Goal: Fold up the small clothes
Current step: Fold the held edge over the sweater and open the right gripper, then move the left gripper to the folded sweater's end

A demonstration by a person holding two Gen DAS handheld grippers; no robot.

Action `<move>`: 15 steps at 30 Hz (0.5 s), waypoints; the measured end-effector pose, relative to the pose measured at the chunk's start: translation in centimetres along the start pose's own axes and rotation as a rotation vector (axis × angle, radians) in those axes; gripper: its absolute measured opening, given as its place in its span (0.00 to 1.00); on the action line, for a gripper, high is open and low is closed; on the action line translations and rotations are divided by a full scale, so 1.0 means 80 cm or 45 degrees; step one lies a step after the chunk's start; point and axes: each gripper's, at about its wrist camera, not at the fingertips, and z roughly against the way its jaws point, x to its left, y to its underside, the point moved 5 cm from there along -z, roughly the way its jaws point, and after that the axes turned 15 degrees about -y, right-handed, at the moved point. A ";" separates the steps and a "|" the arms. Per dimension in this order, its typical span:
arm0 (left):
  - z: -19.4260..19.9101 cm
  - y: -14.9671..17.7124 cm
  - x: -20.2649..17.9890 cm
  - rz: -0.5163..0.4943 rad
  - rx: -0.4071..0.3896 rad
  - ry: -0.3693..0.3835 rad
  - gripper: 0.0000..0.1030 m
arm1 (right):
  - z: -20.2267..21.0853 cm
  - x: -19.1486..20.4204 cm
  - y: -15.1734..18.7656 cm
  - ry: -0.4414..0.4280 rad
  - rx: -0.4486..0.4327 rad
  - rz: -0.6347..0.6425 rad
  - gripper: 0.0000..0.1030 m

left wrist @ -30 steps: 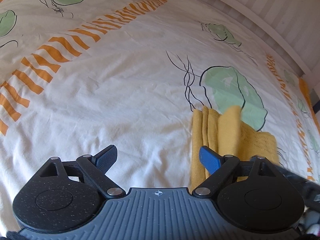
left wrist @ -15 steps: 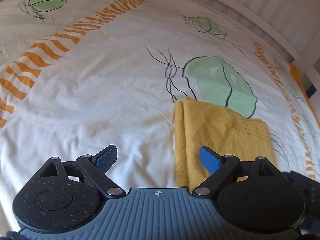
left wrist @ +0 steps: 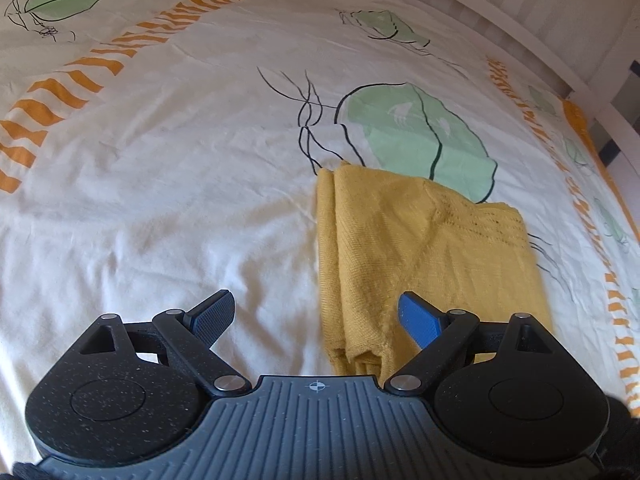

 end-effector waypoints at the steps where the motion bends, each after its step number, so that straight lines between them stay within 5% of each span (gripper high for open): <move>1: 0.001 0.001 -0.001 0.005 -0.003 0.018 0.87 | 0.014 -0.008 -0.004 0.024 -0.039 -0.017 0.78; 5: 0.001 0.010 -0.008 0.021 0.024 0.128 0.87 | 0.067 -0.050 -0.021 0.160 -0.192 -0.093 1.00; 8: -0.002 0.023 -0.015 0.026 0.095 0.191 0.87 | 0.089 -0.092 -0.035 0.242 -0.263 -0.197 1.00; 15: 0.003 0.055 -0.032 -0.038 0.135 0.135 0.88 | 0.098 -0.168 -0.043 0.230 -0.299 -0.444 1.00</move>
